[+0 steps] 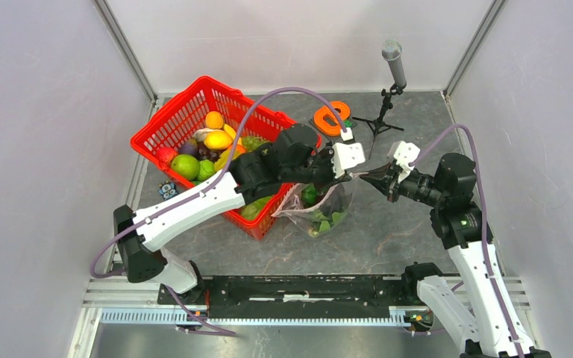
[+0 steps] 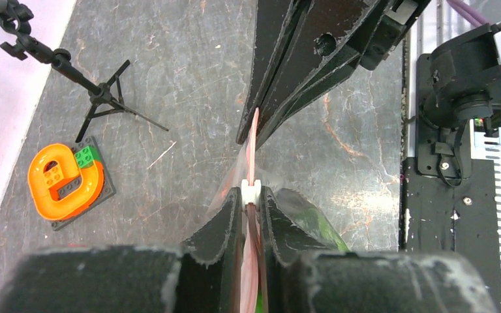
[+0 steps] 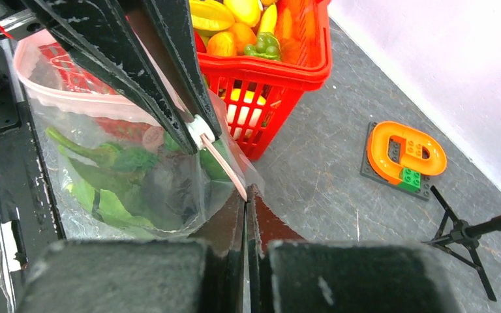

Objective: Place the food in the zip-top bag and seal the zipper
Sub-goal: Zip the zipper food storage bag at the center of the board.

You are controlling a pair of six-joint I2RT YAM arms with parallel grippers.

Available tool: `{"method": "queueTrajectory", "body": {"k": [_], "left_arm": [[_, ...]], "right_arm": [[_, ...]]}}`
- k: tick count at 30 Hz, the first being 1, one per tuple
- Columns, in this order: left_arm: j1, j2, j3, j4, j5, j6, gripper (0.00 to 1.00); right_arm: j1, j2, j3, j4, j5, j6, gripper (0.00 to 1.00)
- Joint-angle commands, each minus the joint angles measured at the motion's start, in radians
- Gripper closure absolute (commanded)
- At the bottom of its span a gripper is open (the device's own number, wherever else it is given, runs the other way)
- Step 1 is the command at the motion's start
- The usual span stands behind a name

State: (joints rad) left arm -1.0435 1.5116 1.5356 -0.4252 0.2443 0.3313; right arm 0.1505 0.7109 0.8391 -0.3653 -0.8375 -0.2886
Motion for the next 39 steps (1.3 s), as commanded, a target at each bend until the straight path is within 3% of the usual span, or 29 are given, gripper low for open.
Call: {"method": "queueTrajectory", "body": {"k": [1, 2, 5, 8, 12, 18, 23, 31, 39], "left_arm": [[0.015, -0.055, -0.016, 0.003, 0.06, -0.033, 0.98], [0.015, -0.048, -0.006, 0.007, 0.079, -0.039, 0.98], [0.016, -0.024, 0.037, -0.007, 0.128, -0.049, 0.98], [0.016, -0.007, 0.067, -0.024, 0.16, -0.048, 0.98], [0.016, -0.011, 0.068, -0.02, 0.156, -0.044, 0.98], [0.017, -0.008, 0.069, -0.029, 0.159, -0.042, 0.98], [0.016, -0.015, 0.056, -0.017, 0.149, -0.046, 0.98], [0.031, -0.045, 0.015, 0.004, 0.114, -0.075, 0.98], [0.04, -0.064, -0.009, 0.017, 0.124, -0.098, 0.98]], "right_arm": [[-0.005, -0.014, -0.003, 0.073, -0.084, -0.001, 0.94], [-0.004, -0.014, -0.006, 0.083, -0.099, 0.007, 0.82], [-0.003, 0.0, 0.001, 0.06, -0.173, -0.043, 0.58], [-0.003, 0.01, -0.001, 0.071, -0.213, -0.074, 0.5], [-0.003, 0.039, 0.009, 0.03, -0.24, -0.121, 0.56], [0.007, 0.058, -0.001, 0.052, -0.343, -0.131, 0.75], [0.009, 0.035, -0.012, 0.057, -0.265, -0.113, 1.0], [0.009, -0.155, -0.198, 0.416, -0.093, 0.143, 1.0], [0.01, -0.155, -0.181, 0.375, 0.012, 0.178, 1.0]]}}
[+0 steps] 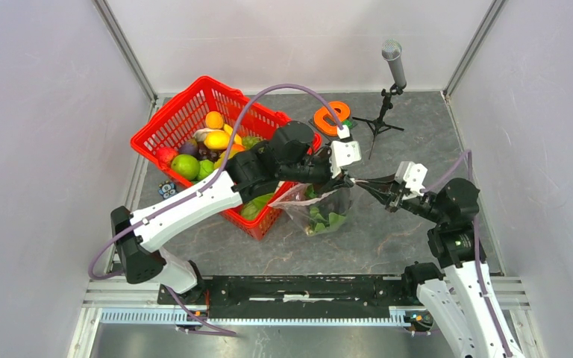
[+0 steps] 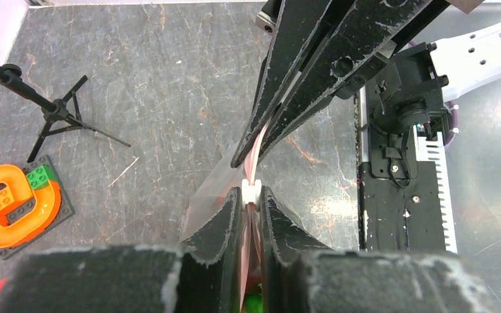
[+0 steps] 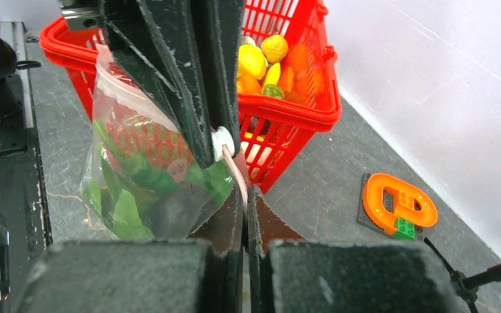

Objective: Place the food in the zip-top bag and seal the zipper
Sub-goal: Zip the zipper food storage bag at the center of the board.

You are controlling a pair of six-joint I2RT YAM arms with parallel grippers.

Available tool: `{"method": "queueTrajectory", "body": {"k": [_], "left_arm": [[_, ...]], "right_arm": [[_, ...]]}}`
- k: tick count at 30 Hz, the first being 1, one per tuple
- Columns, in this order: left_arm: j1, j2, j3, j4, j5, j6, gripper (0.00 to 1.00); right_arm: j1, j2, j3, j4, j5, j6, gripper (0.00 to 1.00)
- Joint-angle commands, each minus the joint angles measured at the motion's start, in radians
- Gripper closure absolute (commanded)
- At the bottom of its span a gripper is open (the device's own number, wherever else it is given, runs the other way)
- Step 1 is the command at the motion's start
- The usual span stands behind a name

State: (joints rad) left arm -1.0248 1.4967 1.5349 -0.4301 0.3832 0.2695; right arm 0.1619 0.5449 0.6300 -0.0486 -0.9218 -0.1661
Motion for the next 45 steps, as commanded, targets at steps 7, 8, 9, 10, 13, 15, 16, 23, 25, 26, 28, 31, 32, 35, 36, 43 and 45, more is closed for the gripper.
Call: {"method": "queueTrajectory", "body": {"k": [7, 8, 9, 10, 13, 15, 16, 23, 25, 26, 28, 31, 32, 35, 36, 43, 45], "left_arm": [[0.031, -0.102, -0.078, 0.024, -0.047, -0.044, 0.98], [0.035, -0.11, -0.088, 0.023, -0.052, -0.046, 0.98], [0.039, -0.118, -0.096, 0.02, -0.054, -0.046, 0.98], [0.041, -0.126, -0.104, 0.019, -0.057, -0.048, 0.98], [0.046, -0.15, -0.119, 0.016, -0.066, -0.051, 0.98], [0.048, -0.165, -0.126, 0.012, -0.077, -0.052, 0.98], [0.046, -0.172, -0.128, 0.008, -0.083, -0.049, 0.98], [0.05, -0.178, -0.123, 0.017, -0.08, -0.056, 0.98], [0.049, -0.166, -0.107, 0.014, -0.07, -0.055, 0.98], [0.05, -0.161, -0.099, 0.01, -0.065, -0.053, 0.98], [0.049, -0.156, -0.087, 0.008, -0.054, -0.053, 0.98], [0.05, -0.148, -0.076, 0.016, -0.03, -0.057, 0.98], [0.05, -0.145, -0.07, 0.015, -0.024, -0.057, 0.98], [0.05, -0.141, -0.065, 0.016, -0.006, -0.062, 0.98], [0.049, -0.142, -0.066, 0.016, 0.0, -0.063, 0.98], [0.049, -0.137, -0.065, 0.029, 0.018, -0.076, 0.98], [0.049, -0.133, -0.061, 0.028, 0.023, -0.079, 0.98]], "right_arm": [[-0.002, 0.071, 0.068, -0.078, 0.236, 0.013, 1.0], [-0.003, 0.069, 0.065, -0.075, 0.261, 0.016, 1.0], [-0.002, 0.065, 0.062, -0.069, 0.281, 0.021, 1.0], [-0.003, 0.059, 0.058, -0.062, 0.305, 0.027, 1.0], [-0.003, 0.049, 0.049, -0.038, 0.36, 0.05, 1.0], [-0.002, 0.048, 0.046, -0.031, 0.393, 0.061, 1.0], [-0.002, 0.047, 0.048, -0.029, 0.411, 0.067, 1.0], [-0.002, 0.129, 0.142, -0.145, 0.073, -0.012, 0.46], [-0.003, 0.155, 0.193, -0.222, -0.031, -0.092, 0.35], [-0.003, 0.16, 0.214, -0.248, -0.047, -0.118, 0.31], [-0.003, 0.163, 0.246, -0.273, -0.054, -0.151, 0.27], [-0.002, 0.189, 0.276, -0.276, -0.105, -0.159, 0.26], [-0.001, 0.206, 0.285, -0.287, -0.121, -0.165, 0.27], [0.006, 0.246, 0.306, -0.322, -0.147, -0.19, 0.29], [0.011, 0.258, 0.315, -0.334, -0.155, -0.202, 0.3], [0.076, 0.308, 0.346, -0.386, -0.148, -0.243, 0.41], [0.094, 0.313, 0.349, -0.38, -0.139, -0.24, 0.46]]}}
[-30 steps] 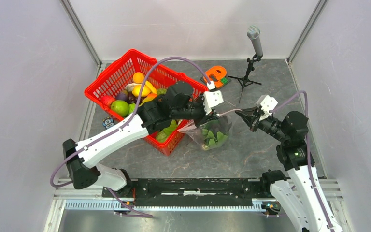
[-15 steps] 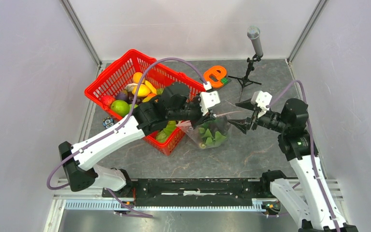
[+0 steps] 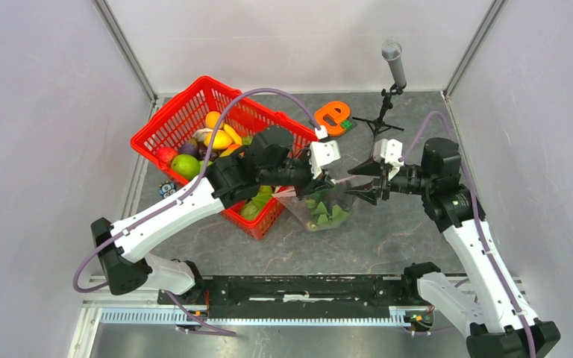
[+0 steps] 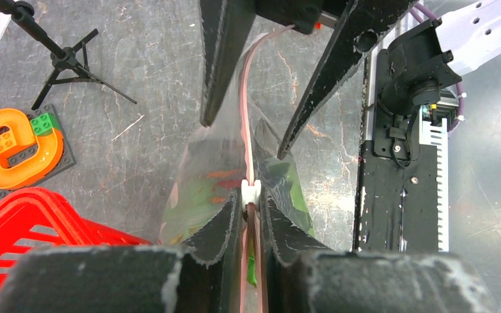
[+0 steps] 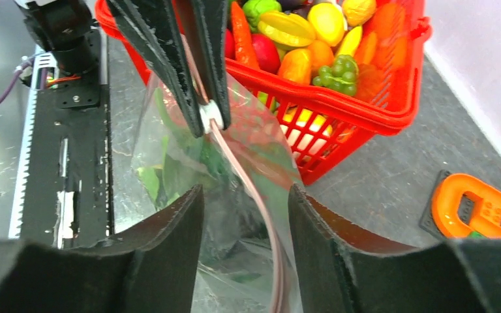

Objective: Place the food in the zip-top bag and seal the zipper
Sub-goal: Zip the zipper food storage bag at the center of the board.

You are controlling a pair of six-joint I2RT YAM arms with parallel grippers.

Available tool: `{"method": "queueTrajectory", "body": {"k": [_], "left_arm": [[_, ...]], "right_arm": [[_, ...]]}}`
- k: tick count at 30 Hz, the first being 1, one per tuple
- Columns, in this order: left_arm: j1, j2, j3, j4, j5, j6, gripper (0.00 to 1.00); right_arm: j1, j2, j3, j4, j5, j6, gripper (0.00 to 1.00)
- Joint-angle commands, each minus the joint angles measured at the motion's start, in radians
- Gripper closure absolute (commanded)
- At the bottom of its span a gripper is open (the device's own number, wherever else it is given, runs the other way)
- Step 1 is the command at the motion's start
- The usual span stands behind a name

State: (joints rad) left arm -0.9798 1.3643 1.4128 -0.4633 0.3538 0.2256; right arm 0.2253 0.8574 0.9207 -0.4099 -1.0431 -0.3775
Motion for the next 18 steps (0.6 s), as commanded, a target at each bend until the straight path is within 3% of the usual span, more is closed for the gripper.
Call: {"method": "queueTrajectory", "body": {"k": [1, 13, 18], "left_arm": [[0.005, 0.002, 0.062, 0.061, 0.057, -0.037, 0.98], [0.005, 0.011, 0.064, 0.072, 0.087, -0.05, 0.98], [0.005, 0.01, 0.065, 0.063, 0.081, -0.039, 0.98]], "right_arm": [[0.041, 0.002, 0.054, -0.008, -0.015, -0.02, 0.47], [0.096, 0.009, 0.014, 0.113, 0.044, 0.077, 0.46], [0.108, 0.008, -0.004, 0.148, 0.032, 0.098, 0.59]]}}
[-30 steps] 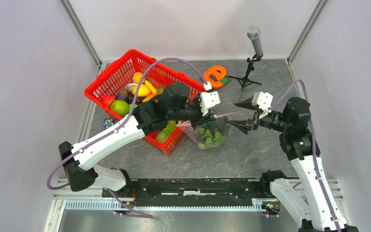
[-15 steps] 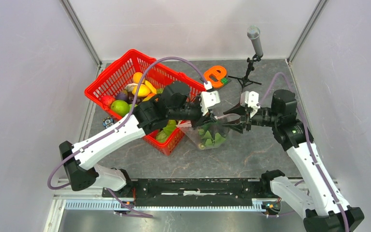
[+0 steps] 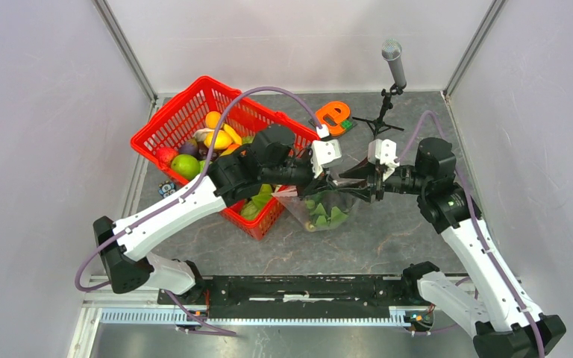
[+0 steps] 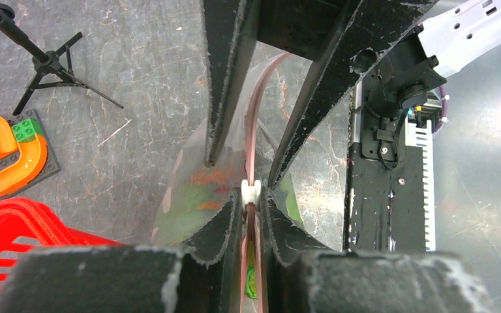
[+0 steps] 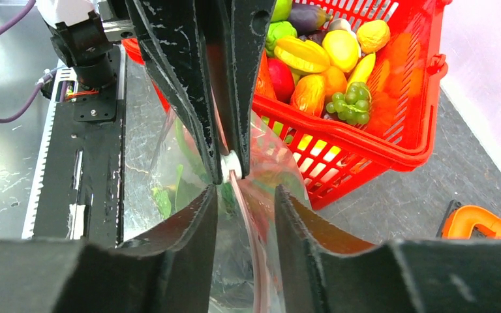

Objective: Place the food in the zip-top bag and seal the zipper
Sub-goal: Zip the zipper food storage bag at the center of the board.

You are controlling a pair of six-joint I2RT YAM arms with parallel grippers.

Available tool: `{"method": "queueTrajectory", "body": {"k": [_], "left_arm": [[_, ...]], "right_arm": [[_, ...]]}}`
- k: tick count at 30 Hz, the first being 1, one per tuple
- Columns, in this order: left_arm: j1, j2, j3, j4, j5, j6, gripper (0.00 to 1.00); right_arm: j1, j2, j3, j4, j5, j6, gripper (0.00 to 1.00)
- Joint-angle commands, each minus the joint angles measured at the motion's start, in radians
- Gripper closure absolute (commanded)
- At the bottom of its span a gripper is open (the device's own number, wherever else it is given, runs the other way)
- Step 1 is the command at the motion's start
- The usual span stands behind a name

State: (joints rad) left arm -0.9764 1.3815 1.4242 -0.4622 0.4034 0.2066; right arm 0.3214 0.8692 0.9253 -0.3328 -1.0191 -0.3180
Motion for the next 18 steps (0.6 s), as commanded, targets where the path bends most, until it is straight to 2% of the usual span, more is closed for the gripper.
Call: {"method": "queueTrajectory", "body": {"k": [1, 4, 10, 14, 16, 18], "left_arm": [[0.001, -0.009, 0.053, 0.06, 0.031, -0.019, 0.98], [0.001, -0.011, 0.053, 0.06, 0.03, -0.016, 0.98], [0.001, -0.012, 0.05, 0.06, 0.027, -0.012, 0.98], [0.001, -0.014, 0.049, 0.056, 0.021, -0.01, 0.98], [0.002, -0.021, 0.044, 0.055, 0.011, -0.005, 0.98], [0.001, -0.026, 0.04, 0.045, -0.006, 0.001, 0.98]], "right_arm": [[0.012, -0.007, -0.013, 0.068, 0.012, 0.034, 0.61], [0.014, -0.01, -0.017, 0.05, 0.017, 0.018, 0.63], [0.019, 0.005, -0.009, 0.039, 0.019, 0.017, 0.84], [0.024, 0.003, -0.014, 0.04, 0.039, 0.015, 0.92], [0.024, -0.007, -0.02, 0.045, 0.087, 0.022, 0.98], [0.023, -0.027, -0.033, 0.055, 0.147, 0.033, 1.0]]}}
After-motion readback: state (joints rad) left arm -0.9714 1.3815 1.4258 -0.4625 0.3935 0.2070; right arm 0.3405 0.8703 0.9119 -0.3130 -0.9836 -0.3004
